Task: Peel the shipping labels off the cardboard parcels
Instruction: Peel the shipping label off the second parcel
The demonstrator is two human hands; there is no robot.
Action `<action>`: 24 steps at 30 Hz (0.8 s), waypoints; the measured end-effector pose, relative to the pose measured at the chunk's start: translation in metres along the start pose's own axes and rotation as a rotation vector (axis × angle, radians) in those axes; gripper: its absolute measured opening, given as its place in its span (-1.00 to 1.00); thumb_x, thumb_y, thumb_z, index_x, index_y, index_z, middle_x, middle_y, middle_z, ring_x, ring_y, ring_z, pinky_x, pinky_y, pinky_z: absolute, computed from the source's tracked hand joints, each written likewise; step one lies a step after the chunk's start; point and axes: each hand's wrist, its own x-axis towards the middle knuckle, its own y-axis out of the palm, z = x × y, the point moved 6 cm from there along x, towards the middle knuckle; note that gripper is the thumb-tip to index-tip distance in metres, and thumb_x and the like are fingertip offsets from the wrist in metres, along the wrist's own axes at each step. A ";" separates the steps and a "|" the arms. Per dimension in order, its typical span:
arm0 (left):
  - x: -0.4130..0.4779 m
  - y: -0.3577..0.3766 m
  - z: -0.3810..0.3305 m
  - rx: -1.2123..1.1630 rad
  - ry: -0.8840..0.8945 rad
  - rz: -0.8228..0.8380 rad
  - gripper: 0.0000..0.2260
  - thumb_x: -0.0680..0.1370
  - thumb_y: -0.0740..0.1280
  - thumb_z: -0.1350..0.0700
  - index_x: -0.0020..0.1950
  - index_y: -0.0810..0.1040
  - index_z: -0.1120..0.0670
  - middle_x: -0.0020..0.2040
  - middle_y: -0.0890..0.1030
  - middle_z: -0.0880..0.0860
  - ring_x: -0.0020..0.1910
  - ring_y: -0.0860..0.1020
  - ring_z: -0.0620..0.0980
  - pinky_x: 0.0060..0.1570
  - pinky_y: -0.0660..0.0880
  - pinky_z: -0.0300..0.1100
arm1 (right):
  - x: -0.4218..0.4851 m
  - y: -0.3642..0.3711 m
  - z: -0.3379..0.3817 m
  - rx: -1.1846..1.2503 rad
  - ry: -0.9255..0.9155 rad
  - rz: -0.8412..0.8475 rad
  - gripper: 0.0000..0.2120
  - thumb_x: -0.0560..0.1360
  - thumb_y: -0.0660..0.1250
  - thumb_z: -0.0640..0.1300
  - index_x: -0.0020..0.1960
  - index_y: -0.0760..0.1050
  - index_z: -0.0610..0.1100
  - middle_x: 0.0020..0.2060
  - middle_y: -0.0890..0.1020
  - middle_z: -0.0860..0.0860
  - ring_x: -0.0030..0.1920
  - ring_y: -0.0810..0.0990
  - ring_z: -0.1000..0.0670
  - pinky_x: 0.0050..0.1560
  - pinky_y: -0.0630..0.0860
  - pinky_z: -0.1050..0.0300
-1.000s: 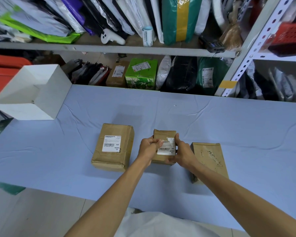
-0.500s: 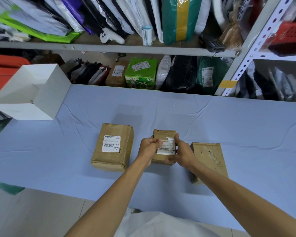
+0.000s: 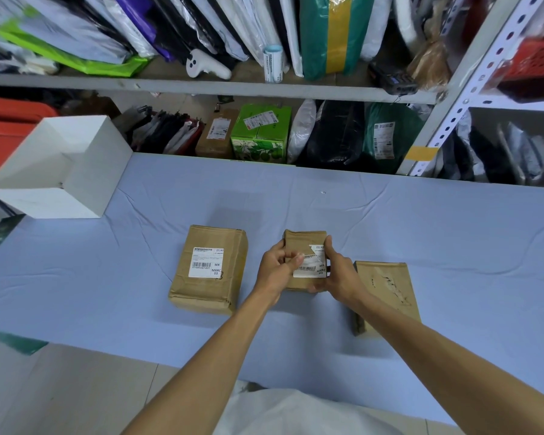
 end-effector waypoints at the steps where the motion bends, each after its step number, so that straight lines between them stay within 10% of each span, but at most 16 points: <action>1: -0.001 0.001 -0.001 0.005 0.013 0.001 -0.94 0.52 0.35 0.33 -0.10 0.62 0.26 0.14 0.50 -0.26 -0.06 0.61 -0.16 -0.06 0.58 -0.28 | -0.001 -0.001 0.003 0.005 -0.001 0.000 -0.10 0.33 0.51 -0.33 0.51 0.10 -0.06 0.22 0.54 -0.10 0.16 0.57 -0.08 0.15 0.54 0.06; 6: 0.002 -0.004 -0.007 0.099 0.048 -0.003 -0.88 0.51 0.39 0.29 -0.22 0.58 0.15 0.45 0.27 -0.18 -0.02 0.56 -0.27 -0.06 0.55 -0.32 | -0.006 -0.004 0.000 0.126 0.024 -0.020 0.16 0.26 0.52 -0.43 0.55 -0.14 0.06 0.16 0.55 0.04 -0.02 0.63 -0.06 -0.21 0.60 0.30; 12: 0.004 -0.007 -0.011 0.112 0.040 0.010 -0.93 0.52 0.37 0.28 -0.16 0.59 0.20 0.53 0.24 -0.04 0.14 0.56 -0.06 0.01 0.56 -0.22 | -0.008 -0.007 0.004 0.140 0.021 -0.006 0.17 0.24 0.55 -0.41 0.56 -0.12 0.04 0.14 0.57 0.05 -0.04 0.64 -0.01 -0.18 0.63 0.23; 18: 0.001 0.001 -0.020 0.035 0.064 0.048 -0.86 0.53 0.34 0.31 -0.22 0.58 0.16 0.49 0.33 0.01 0.18 0.50 -0.17 0.08 0.53 -0.29 | -0.018 -0.008 0.008 0.372 0.059 -0.076 -0.67 0.63 0.19 -0.16 0.34 0.33 0.12 -0.06 0.62 0.08 -0.31 0.66 0.15 -0.40 0.57 0.27; 24: -0.001 -0.003 -0.014 0.064 0.040 0.029 -0.90 0.53 0.36 0.29 -0.18 0.59 0.17 0.50 0.32 0.03 0.13 0.51 -0.16 0.00 0.53 -0.32 | -0.022 -0.004 0.006 0.378 0.077 -0.053 -0.68 0.64 0.14 -0.20 0.27 0.31 0.17 -0.09 0.65 0.04 -0.31 0.68 0.14 -0.40 0.58 0.25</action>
